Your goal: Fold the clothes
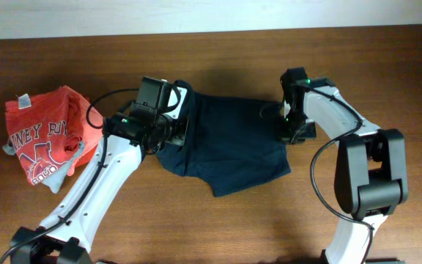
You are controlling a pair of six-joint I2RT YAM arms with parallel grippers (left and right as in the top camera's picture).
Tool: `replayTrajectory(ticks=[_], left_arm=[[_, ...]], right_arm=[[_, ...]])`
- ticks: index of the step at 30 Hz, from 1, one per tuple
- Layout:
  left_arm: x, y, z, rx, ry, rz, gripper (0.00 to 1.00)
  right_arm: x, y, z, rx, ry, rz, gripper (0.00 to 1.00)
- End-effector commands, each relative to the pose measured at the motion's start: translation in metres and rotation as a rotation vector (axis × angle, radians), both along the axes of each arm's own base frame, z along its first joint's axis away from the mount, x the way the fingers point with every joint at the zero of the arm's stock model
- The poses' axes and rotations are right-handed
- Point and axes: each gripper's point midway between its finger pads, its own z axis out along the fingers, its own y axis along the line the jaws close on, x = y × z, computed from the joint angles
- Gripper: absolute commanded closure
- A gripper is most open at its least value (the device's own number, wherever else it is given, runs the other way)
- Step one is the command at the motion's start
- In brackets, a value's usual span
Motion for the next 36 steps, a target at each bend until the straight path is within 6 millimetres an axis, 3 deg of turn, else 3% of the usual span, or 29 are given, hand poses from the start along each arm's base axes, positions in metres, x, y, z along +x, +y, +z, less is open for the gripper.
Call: replayTrajectory(ticks=[1, 7, 18, 26, 36], left_arm=[[0.009, -0.008, 0.017, -0.046, -0.036, 0.016, 1.0], [0.01, -0.022, 0.021, -0.058, -0.062, -0.015, 1.0], [0.015, -0.029, 0.011, -0.059, -0.045, 0.054, 0.99], [0.003, -0.069, -0.003, -0.106, 0.001, 0.027, 0.99], [-0.011, -0.118, -0.001, -0.202, 0.017, 0.03, 0.99]], right_arm=[[-0.018, -0.007, -0.023, -0.002, 0.044, -0.007, 0.9], [-0.034, 0.017, -0.041, 0.138, 0.07, -0.014, 0.9], [-0.038, 0.049, -0.039, 0.235, 0.076, 0.029, 0.9], [-0.039, 0.053, -0.04, 0.2, 0.076, 0.007, 0.9], [-0.04, 0.053, -0.04, 0.2, 0.079, 0.007, 0.9]])
